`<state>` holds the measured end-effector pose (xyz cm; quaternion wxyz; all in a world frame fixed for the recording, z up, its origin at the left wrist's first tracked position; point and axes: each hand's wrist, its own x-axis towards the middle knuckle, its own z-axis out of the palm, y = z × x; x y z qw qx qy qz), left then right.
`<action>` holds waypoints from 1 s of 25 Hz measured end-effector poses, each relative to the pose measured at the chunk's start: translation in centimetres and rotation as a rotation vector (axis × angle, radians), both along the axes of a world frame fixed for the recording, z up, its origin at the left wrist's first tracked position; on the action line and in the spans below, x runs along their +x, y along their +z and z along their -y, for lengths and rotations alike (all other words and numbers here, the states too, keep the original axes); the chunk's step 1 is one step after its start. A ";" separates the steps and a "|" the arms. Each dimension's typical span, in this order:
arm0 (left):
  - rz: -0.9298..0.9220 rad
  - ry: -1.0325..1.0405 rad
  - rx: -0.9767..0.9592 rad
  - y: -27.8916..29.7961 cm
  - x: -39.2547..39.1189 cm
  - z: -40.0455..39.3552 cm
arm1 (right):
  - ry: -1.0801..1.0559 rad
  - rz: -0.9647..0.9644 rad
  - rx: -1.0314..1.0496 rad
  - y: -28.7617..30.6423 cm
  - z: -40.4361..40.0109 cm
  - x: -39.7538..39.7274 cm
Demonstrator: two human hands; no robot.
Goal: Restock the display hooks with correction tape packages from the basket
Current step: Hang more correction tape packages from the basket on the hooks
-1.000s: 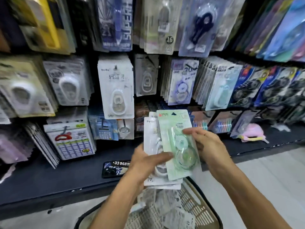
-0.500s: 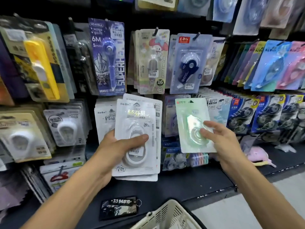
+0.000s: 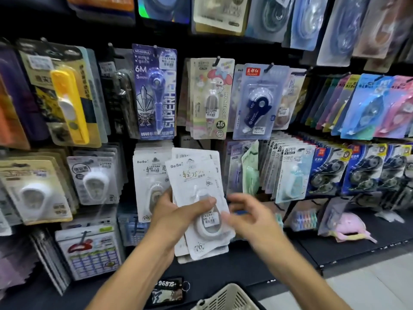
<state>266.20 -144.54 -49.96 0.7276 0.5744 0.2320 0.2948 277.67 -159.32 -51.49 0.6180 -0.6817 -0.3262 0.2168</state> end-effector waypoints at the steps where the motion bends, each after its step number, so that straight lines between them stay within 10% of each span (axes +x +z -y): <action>1: -0.006 0.011 0.020 -0.1 -0.1 0.0 | 0.058 0.010 -0.039 -0.4 -0.8 -1.1; 13: -0.008 -0.012 -0.031 0.1 -3.3 -2.9 | 0.009 -0.451 0.262 0.6 -3.9 -1.9; 25: -0.134 0.261 0.169 0.1 -4.0 -3.5 | -0.097 -0.353 0.283 0.0 -4.7 -1.3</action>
